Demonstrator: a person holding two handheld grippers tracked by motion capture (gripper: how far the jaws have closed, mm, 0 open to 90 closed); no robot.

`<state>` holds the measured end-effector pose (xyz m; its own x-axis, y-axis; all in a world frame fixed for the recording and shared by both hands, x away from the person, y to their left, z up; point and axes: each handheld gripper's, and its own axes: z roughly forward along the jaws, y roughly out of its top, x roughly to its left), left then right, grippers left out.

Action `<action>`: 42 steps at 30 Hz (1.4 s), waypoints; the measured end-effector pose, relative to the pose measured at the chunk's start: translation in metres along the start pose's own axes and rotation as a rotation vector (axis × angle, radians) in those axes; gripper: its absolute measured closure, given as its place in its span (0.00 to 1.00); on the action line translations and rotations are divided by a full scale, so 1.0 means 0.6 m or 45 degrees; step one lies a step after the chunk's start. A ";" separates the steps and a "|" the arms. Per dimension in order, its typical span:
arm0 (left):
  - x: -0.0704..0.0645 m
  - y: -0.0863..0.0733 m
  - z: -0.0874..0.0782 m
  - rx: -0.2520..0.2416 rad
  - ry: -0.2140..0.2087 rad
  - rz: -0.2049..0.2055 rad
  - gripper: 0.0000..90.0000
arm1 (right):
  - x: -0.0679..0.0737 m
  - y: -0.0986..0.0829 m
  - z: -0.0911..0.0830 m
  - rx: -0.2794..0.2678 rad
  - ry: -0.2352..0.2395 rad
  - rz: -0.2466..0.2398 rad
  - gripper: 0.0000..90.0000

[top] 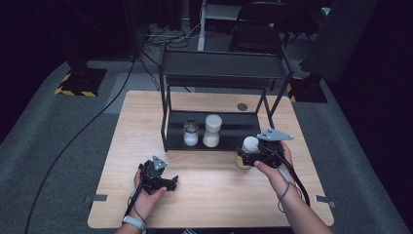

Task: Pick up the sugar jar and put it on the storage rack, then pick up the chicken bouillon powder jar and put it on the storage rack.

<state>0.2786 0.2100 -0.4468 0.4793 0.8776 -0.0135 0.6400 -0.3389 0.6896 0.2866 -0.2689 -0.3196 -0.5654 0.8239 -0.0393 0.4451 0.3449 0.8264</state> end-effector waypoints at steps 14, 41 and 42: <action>0.000 0.000 0.000 0.000 0.002 0.000 0.00 | -0.017 -0.030 0.013 0.029 -0.015 0.023 0.07; -0.001 0.000 0.000 0.000 0.002 -0.001 0.00 | -0.047 -0.057 0.067 0.056 -0.021 0.013 0.37; 0.000 0.000 0.000 0.000 0.002 0.000 0.00 | -0.045 -0.056 0.067 0.060 -0.027 -0.004 0.37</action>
<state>0.2787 0.2097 -0.4467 0.4783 0.8781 -0.0124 0.6401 -0.3389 0.6895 0.3147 -0.2844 -0.3687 -0.5524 0.8318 -0.0542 0.4755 0.3679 0.7991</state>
